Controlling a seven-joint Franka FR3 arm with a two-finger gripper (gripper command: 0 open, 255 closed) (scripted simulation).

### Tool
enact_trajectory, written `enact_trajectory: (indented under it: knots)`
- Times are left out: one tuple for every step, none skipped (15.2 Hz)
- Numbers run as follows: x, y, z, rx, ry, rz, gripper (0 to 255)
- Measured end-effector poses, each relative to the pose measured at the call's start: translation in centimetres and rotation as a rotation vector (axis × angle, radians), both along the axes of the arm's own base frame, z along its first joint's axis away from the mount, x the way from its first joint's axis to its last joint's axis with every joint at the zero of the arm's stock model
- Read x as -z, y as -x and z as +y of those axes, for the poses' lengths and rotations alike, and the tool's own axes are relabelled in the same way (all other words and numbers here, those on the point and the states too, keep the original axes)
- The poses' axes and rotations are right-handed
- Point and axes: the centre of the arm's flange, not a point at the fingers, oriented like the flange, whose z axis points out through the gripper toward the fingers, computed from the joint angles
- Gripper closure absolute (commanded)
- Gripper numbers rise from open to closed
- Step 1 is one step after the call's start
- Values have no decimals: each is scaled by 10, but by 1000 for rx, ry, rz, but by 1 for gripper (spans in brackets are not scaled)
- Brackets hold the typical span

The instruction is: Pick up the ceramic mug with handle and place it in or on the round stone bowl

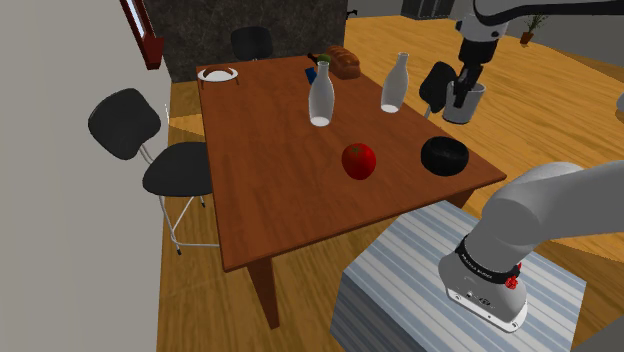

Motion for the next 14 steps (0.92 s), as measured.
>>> enact_trajectory:
  knots:
    - [1,5,3,0,0,0,255]
    - [4,7,3,0,0,0,255]
    - [9,8,4,0,0,0,255]
    - [13,8,4,0,0,0,255]
    - [18,9,5,0,0,0,255]
    - [24,10,5,0,0,0,255]
    - [29,9,5,0,0,1,255]
    - [34,9,5,0,0,1,255]
    - [39,9,3,0,0,1,255]
    - [45,8,4,0,0,0,255]
    - [50,8,4,0,0,1,255]
    - [56,8,4,0,0,1,255]
    - [62,9,3,0,0,1,255]
    - [67,10,3,0,0,1,255]
